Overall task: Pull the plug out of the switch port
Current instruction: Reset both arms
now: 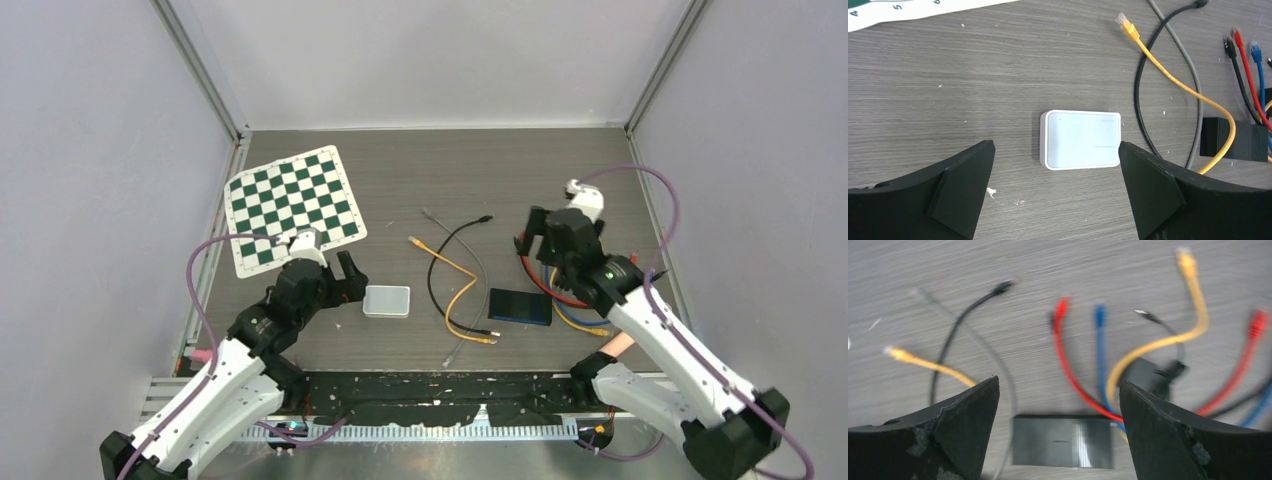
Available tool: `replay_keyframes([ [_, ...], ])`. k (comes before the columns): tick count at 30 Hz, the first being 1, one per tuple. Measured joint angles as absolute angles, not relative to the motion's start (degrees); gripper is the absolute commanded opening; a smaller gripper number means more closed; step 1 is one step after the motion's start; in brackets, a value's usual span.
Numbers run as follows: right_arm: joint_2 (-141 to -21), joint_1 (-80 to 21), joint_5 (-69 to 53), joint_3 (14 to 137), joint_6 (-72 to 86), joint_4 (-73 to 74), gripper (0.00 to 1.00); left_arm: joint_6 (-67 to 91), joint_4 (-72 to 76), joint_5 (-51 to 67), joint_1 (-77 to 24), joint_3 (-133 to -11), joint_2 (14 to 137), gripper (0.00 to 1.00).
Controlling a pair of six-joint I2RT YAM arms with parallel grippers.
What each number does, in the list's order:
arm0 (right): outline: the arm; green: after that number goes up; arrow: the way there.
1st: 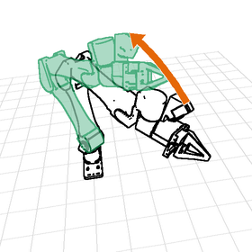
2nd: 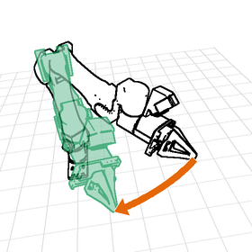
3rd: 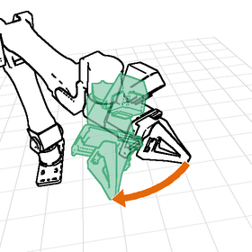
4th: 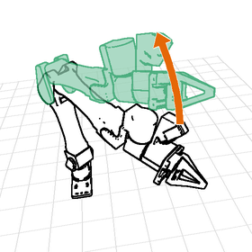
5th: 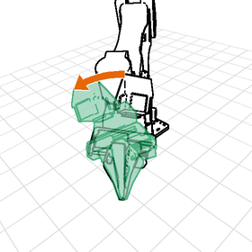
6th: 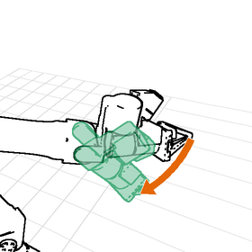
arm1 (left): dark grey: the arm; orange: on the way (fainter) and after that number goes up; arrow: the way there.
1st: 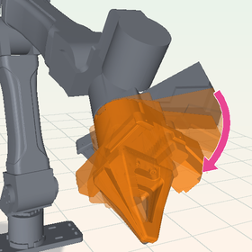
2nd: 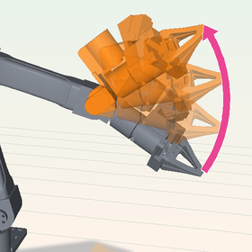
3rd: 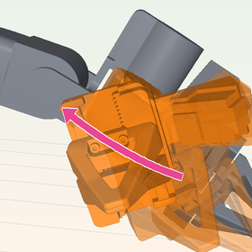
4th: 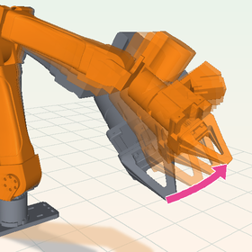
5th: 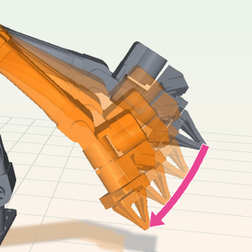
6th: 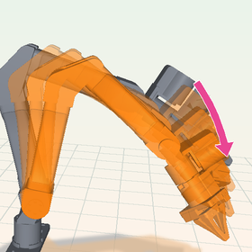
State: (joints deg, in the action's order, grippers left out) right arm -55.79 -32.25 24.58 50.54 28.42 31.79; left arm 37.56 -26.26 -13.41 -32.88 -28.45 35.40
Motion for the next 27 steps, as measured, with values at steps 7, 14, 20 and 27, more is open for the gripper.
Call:
replay_keyframes([
  [7, -37.28, -26.24, 35.57, 42.76, 29.56, 36.8, 0.95, 38.87, -29.69, -15.94, -32.88, -32.32, 36.69, 1.0],
  [14, -28.47, -26.06, 41.95, 39.13, 31.09, 39.27, 0.95, 40.71, -34.44, -17.52, -32.88, -35.62, 39.31, 0.99],
  [20, -29.41, -26.06, 42.96, 38.44, 31.2, 39.46, 0.95, 41.82, -36.49, -18.68, -32.88, -35.64, 39.64, 0.99],
  [27, -34.11, -26.06, 40.69, 38.81, 31.03, 39.66, 0.95, 41.82, -36.23, -19.03, -32.88, -35.64, 41.91, 0.99],
])
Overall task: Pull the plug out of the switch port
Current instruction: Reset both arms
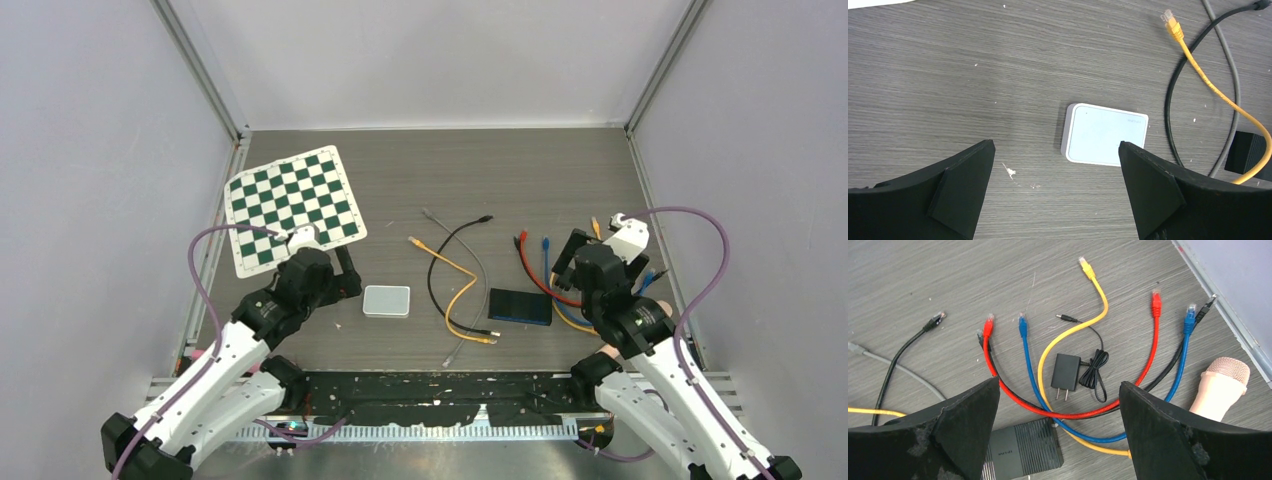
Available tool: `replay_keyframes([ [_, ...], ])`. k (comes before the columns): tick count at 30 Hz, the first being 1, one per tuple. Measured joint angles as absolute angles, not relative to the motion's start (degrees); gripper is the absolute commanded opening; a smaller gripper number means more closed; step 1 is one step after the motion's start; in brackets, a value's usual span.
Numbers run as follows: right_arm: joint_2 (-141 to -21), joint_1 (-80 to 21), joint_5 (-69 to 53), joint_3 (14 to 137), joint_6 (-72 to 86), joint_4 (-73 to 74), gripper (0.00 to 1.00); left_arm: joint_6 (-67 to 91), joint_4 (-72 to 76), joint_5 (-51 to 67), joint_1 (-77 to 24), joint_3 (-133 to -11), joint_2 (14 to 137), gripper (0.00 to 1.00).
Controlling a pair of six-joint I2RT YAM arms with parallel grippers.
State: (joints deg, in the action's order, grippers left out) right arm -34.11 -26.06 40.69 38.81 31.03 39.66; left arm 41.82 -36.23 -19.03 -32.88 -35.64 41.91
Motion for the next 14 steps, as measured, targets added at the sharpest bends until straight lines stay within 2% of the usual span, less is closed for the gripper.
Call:
replay_keyframes([
  [14, -35.44, -26.06, 36.88, 38.81, 29.54, 40.6, 0.96, 41.78, -34.39, -20.03, -32.88, -35.64, 43.22, 1.0],
])
